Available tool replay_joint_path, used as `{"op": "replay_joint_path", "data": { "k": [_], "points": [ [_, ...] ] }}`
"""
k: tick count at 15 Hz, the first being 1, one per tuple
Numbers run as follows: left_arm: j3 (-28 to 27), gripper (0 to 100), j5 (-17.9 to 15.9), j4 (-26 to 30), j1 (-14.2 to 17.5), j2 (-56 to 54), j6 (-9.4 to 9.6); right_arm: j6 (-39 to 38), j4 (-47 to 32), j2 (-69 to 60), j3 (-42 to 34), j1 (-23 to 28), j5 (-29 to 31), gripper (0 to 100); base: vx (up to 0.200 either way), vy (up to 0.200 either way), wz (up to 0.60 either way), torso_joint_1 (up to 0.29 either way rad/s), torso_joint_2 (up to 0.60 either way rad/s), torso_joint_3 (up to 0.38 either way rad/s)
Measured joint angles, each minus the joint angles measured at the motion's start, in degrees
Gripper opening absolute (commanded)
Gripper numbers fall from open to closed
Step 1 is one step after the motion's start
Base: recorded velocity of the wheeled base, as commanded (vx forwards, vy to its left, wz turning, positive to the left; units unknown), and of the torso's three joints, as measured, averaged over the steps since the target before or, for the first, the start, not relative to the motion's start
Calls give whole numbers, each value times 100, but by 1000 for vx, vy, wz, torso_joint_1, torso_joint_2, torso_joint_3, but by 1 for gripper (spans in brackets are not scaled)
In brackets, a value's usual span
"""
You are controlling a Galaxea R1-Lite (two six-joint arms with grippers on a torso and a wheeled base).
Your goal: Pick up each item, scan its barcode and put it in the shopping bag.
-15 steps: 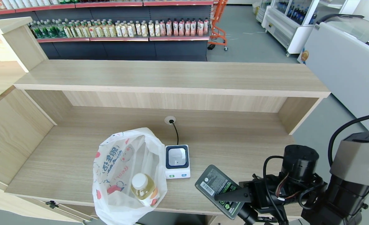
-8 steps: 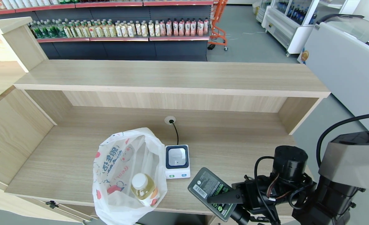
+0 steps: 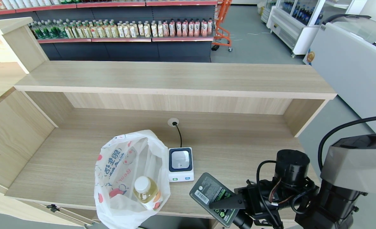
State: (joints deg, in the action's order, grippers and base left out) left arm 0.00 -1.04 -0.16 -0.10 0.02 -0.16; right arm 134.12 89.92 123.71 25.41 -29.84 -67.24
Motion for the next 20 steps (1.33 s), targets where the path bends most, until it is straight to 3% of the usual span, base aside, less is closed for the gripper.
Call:
{"op": "replay_joint_path", "data": {
  "k": [6, 9, 12, 15, 17, 20],
  "points": [
    [0, 100, -2, 0, 2, 0, 0, -22, 2, 44, 96, -2, 0, 0, 0, 0, 0, 0, 0, 0],
    [0, 100, -2, 0, 0, 0, 0, -438, 0, -6, 135, -2, -4, 0, 0, 0, 0, 0, 0, 0],
    [0, 100, -2, 0, 2, 0, 0, -2325, -123, -304, 224, 18, 443, 0, 0, 0, 0, 0, 0, 0],
    [0, 100, -2, 0, 2, 0, 0, -4242, -670, -1103, -71, 173, 2392, 0, 0, 0, 0, 0, 0, 0],
    [0, 100, -2, 0, 0, 0, 0, -6279, -1024, -1870, -516, 451, 3271, 0, 0, 0, 0, 0, 0, 0],
    [0, 100, -2, 0, 2, 0, 0, -9304, -1714, -2660, -741, 1085, 3511, 0, 0, 0, 0, 0, 0, 0]
  ]
}}
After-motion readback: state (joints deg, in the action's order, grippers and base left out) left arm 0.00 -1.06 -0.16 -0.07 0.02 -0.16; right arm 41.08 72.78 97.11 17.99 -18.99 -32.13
